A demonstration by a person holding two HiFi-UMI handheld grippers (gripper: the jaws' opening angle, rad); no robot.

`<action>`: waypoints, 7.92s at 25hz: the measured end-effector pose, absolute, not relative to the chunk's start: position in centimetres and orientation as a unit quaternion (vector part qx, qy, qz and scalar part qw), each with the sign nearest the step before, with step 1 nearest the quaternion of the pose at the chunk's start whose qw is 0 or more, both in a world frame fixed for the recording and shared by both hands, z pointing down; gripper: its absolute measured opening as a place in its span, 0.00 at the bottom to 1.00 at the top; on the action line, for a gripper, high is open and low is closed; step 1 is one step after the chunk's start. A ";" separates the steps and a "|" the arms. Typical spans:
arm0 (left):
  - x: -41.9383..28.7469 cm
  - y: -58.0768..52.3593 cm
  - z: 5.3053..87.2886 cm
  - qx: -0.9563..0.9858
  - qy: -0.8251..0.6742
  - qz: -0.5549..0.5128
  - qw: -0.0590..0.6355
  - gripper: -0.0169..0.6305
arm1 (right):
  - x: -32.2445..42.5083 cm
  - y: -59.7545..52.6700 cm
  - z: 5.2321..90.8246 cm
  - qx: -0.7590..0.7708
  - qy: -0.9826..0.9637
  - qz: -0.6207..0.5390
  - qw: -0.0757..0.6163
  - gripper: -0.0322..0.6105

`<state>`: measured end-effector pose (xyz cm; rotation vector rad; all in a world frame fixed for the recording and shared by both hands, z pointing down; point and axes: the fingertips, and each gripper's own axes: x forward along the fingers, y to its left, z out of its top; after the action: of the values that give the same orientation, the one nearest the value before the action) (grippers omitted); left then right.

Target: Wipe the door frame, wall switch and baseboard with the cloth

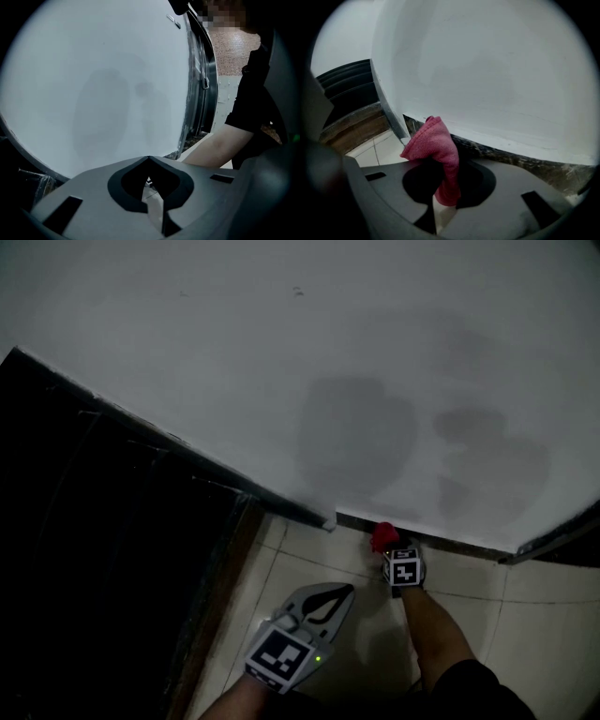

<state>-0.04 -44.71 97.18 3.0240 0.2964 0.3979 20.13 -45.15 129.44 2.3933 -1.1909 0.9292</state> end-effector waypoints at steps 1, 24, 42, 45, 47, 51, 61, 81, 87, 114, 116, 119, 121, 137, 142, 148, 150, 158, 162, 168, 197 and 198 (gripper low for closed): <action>0.3 -44.3 97.2 0.986 0.101 0.128 0.041 0.01 | 20.5 -44.1 129.7 0.837 -0.411 0.327 0.155 0.14; 4.3 -37.2 97.5 0.976 0.155 0.149 0.018 0.01 | 26.9 -27.4 128.6 0.868 -0.317 0.363 0.119 0.15; 6.6 -33.8 98.4 0.970 0.180 0.163 0.012 0.01 | 31.5 -15.4 127.8 0.890 -0.256 0.364 0.104 0.15; 6.9 -34.0 98.4 0.970 0.174 0.166 0.021 0.01 | 32.1 -13.7 128.0 0.895 -0.233 0.369 0.094 0.15; 7.0 -33.9 98.5 0.970 0.173 0.169 0.021 0.01 | 32.5 -12.3 128.1 0.900 -0.215 0.371 0.081 0.15; 7.1 -33.9 97.6 0.974 0.176 0.143 0.018 0.01 | 33.3 -9.8 128.3 0.910 -0.162 0.379 0.042 0.15; 5.8 -35.8 95.8 0.979 0.160 0.122 0.035 0.01 | 30.7 -8.4 128.8 0.910 0.007 0.406 -0.080 0.14; -4.3 -47.9 92.6 0.993 0.015 0.098 0.061 0.01 | 10.8 -56.0 129.8 0.773 -0.505 0.359 0.135 0.15; -5.6 -48.5 92.4 0.993 0.007 0.100 0.058 0.01 | 15.2 -53.9 130.1 0.807 -0.428 0.402 0.053 0.14; 1.5 -40.3 94.6 0.986 0.113 0.124 -0.008 0.01 | 22.9 -37.6 129.1 0.826 -0.387 0.399 0.096 0.14; 2.0 -39.5 94.7 0.985 0.122 0.126 -0.008 0.01 | 23.7 -35.7 129.1 0.831 -0.376 0.400 0.094 0.14; 2.6 -38.7 95.1 0.982 0.131 0.132 -0.013 0.01 | 24.8 -33.0 129.0 0.836 -0.359 0.404 0.093 0.15; 2.7 -38.5 95.4 0.981 0.132 0.138 -0.017 0.01 | 25.4 -31.6 129.0 0.838 -0.351 0.406 0.097 0.15; 4.3 -36.7 97.0 0.975 0.151 0.160 -0.023 0.01 | 29.3 -21.3 129.3 0.870 -0.275 0.403 0.068 0.15; 4.4 -36.1 97.4 0.972 0.162 0.166 -0.023 0.01 | 30.3 -18.7 129.4 0.875 -0.261 0.401 0.071 0.15; 4.8 -36.1 97.7 0.972 0.158 0.171 -0.018 0.01 | 31.4 -15.5 129.6 0.889 -0.213 0.404 0.040 0.15; 4.7 -36.2 97.7 0.972 0.160 0.171 -0.018 0.01 | 31.9 -14.1 129.5 0.895 -0.189 0.402 0.028 0.15; 4.5 -36.2 97.4 0.972 0.163 0.166 -0.015 0.01 | 33.2 -7.9 129.2 0.912 -0.104 0.397 -0.003 0.15; 3.6 -36.1 96.3 0.974 0.167 0.153 -0.014 0.01 | 33.5 -6.0 129.3 0.916 -0.083 0.392 -0.001 0.15; 2.1 -38.9 94.9 0.983 0.132 0.128 0.026 0.01 | 32.1 -6.3 127.3 0.916 -0.089 0.392 0.009 0.15; -3.8 -45.3 26.1 0.991 -0.042 -0.084 0.092 0.01 | 13.9 -15.2 27.0 0.914 -0.379 -0.017 -0.144 0.13; -3.9 -44.9 25.3 0.990 -0.040 -0.092 0.097 0.01 | 13.7 -15.4 26.2 0.913 -0.383 -0.024 -0.140 0.13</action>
<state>-3.94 -44.91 25.32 2.9325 -0.1179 -0.2716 13.65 -15.40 26.17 3.1559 -1.3240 -0.0844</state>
